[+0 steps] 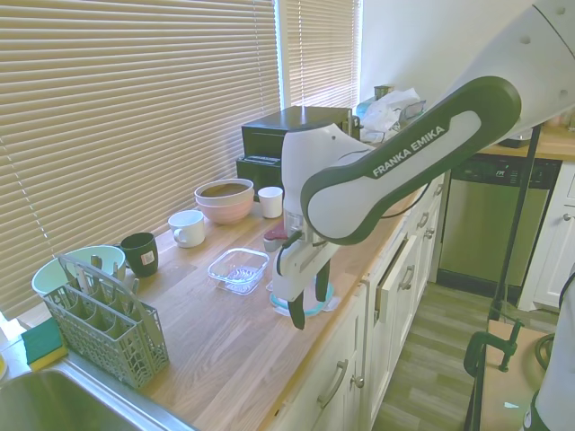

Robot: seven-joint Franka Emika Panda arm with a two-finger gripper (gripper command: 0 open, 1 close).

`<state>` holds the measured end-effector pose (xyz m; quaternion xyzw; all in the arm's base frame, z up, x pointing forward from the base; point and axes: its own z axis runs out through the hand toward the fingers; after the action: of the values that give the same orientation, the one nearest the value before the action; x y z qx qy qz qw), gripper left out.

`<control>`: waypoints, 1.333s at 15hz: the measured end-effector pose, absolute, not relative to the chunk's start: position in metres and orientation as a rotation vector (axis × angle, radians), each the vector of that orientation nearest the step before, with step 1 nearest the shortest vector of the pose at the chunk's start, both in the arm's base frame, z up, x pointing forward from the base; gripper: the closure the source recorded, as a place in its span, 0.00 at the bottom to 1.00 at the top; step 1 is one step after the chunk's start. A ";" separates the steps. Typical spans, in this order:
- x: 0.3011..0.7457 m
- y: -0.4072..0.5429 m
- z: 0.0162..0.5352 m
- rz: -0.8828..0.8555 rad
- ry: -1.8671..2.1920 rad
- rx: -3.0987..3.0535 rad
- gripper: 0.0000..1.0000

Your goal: Cover the lid of the food container

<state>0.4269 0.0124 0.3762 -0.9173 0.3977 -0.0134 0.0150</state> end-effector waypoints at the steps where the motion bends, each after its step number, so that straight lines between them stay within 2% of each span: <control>1: 0.427 0.012 0.376 -0.041 1.237 -2.857 0.00; 6: 0.424 -0.005 0.394 -0.079 1.260 -2.830 0.00; 13: 0.425 -0.121 0.430 -0.074 1.333 -2.650 0.00; 20: 0.449 -0.189 0.397 0.005 1.292 -2.545 0.00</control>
<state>0.4488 -0.1894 0.3975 -0.8824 0.4481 0.0019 0.1433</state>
